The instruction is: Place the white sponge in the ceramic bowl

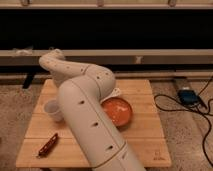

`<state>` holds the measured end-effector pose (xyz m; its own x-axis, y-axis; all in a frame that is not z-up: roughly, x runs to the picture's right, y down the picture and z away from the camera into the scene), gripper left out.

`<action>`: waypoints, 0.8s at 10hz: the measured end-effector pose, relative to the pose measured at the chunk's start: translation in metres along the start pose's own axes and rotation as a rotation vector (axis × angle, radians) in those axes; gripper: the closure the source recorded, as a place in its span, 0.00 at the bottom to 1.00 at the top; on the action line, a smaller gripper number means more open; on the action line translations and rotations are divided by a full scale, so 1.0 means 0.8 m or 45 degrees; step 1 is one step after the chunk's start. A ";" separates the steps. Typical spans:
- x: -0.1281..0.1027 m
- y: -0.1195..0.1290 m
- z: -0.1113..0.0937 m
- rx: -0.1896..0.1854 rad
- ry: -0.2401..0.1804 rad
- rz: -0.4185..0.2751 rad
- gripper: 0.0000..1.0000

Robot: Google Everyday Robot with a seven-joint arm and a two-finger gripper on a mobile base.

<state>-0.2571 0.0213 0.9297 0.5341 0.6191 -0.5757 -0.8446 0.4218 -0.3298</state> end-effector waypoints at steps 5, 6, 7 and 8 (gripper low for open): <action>-0.048 0.037 -0.010 -0.112 -0.058 -0.010 0.35; -0.055 0.043 -0.005 -0.111 -0.053 -0.016 0.35; -0.060 0.048 0.002 -0.099 -0.044 -0.020 0.35; -0.064 0.051 0.009 -0.080 -0.034 -0.021 0.35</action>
<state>-0.3190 0.0115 0.9508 0.5483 0.6301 -0.5498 -0.8358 0.3904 -0.3862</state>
